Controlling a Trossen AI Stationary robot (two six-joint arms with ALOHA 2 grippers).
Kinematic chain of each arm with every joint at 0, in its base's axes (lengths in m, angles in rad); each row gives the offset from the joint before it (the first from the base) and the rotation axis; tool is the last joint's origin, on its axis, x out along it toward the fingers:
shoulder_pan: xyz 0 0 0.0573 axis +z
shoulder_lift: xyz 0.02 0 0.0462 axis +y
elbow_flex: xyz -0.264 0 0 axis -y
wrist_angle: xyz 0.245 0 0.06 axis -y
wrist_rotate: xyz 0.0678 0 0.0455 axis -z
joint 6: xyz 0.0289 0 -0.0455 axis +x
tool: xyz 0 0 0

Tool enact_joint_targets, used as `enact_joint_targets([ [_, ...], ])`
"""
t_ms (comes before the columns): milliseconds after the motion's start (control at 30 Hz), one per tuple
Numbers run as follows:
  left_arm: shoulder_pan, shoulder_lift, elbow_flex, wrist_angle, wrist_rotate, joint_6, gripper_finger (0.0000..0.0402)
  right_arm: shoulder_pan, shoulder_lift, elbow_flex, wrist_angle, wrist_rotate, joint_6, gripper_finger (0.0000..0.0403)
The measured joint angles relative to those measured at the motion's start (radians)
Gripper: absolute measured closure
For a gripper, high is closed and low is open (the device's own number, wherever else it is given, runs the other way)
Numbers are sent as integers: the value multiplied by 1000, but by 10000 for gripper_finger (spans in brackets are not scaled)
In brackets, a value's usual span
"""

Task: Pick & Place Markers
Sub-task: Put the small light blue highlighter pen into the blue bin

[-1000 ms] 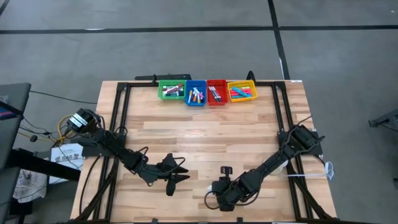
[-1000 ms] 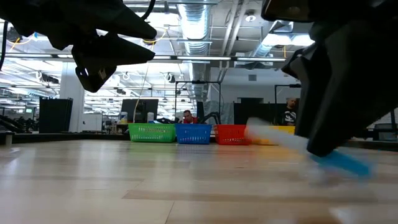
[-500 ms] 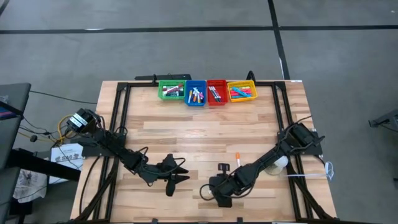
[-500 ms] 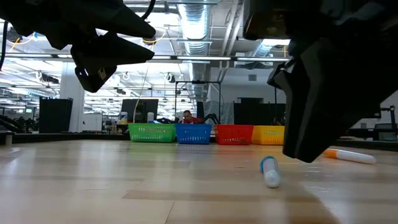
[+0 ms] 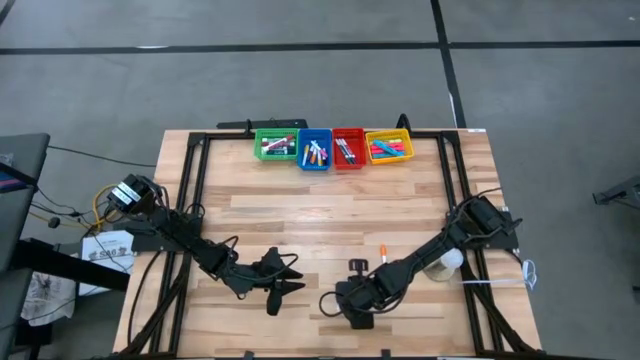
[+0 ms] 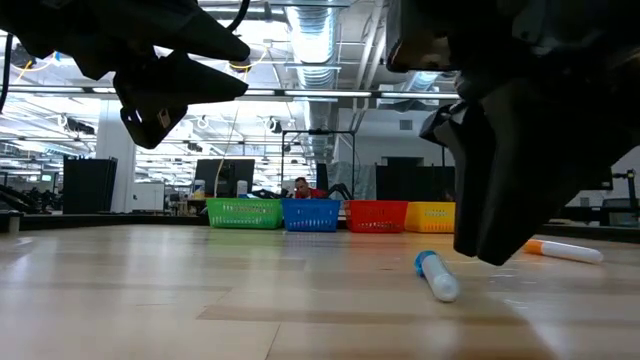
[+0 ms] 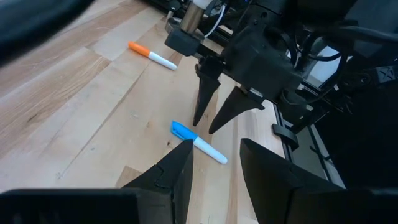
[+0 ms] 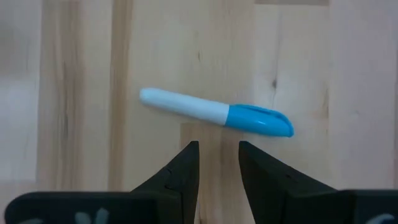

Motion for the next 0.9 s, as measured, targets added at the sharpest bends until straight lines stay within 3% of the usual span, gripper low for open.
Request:
enact_joint_targets([
  [333, 0, 0, 0, -4, 7, 0, 270, 0, -1, 53, -39, 4, -404, 300],
  [467, -1, 0, 0, -40, 78, 0, 270, -10, 6, 52, -39, 5, -556, 300],
  [900, -33, 0, 0, -85, 108, -2, 270, -81, 6, 51, 3, -21, -729, 300],
])
